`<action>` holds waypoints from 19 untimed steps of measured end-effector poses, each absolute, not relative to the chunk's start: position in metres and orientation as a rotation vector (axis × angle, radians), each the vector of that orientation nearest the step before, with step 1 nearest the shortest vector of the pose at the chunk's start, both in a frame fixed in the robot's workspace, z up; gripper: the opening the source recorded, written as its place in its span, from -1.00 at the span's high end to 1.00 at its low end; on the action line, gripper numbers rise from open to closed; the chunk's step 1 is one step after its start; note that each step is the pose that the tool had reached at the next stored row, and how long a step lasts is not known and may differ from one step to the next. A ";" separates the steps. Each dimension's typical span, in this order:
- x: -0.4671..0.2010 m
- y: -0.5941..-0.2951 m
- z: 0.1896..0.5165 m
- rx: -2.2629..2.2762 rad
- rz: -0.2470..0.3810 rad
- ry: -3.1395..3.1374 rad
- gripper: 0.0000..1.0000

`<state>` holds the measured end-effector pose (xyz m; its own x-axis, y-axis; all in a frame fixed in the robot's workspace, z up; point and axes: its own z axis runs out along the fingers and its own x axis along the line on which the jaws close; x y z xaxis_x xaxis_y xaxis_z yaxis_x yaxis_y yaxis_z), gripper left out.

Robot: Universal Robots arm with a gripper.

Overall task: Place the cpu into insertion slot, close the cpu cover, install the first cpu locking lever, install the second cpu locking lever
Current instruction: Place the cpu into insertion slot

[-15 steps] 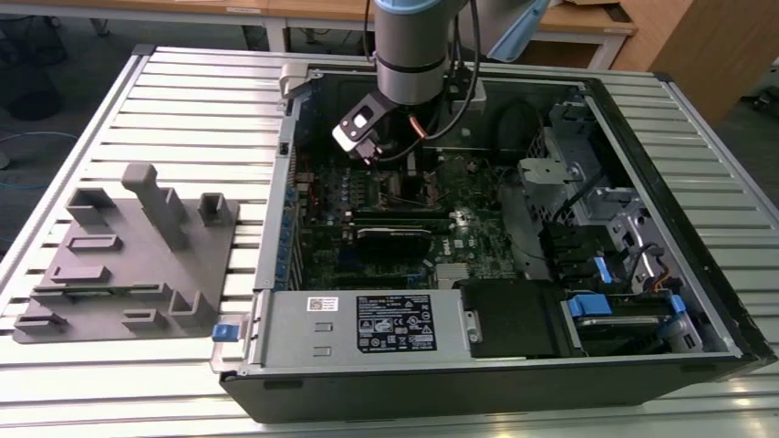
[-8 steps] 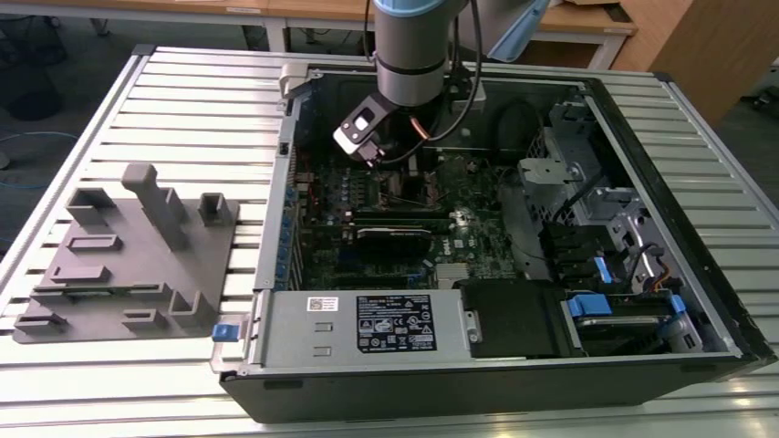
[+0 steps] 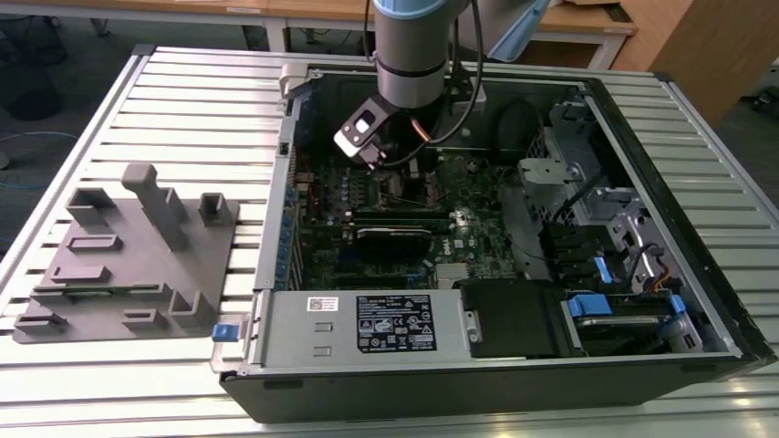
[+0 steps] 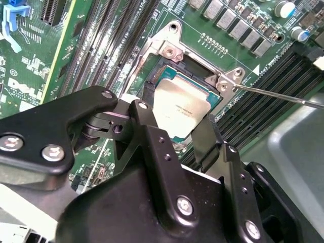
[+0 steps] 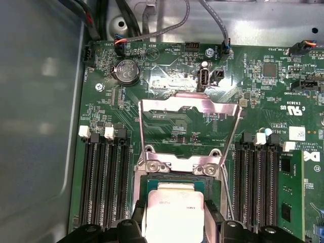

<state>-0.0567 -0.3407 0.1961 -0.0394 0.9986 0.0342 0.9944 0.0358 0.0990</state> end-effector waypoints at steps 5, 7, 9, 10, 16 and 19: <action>-0.057 -0.341 0.194 2.144 0.147 2.230 -0.07; -0.057 -0.341 0.193 2.144 0.147 2.230 -0.07; -0.057 -0.341 0.193 2.144 0.148 2.230 -0.07; -0.057 -0.341 0.193 2.144 0.148 2.230 -0.07; -0.057 -0.341 0.193 2.144 0.149 2.230 -0.07; -0.057 -0.341 0.194 2.144 0.150 2.230 -0.07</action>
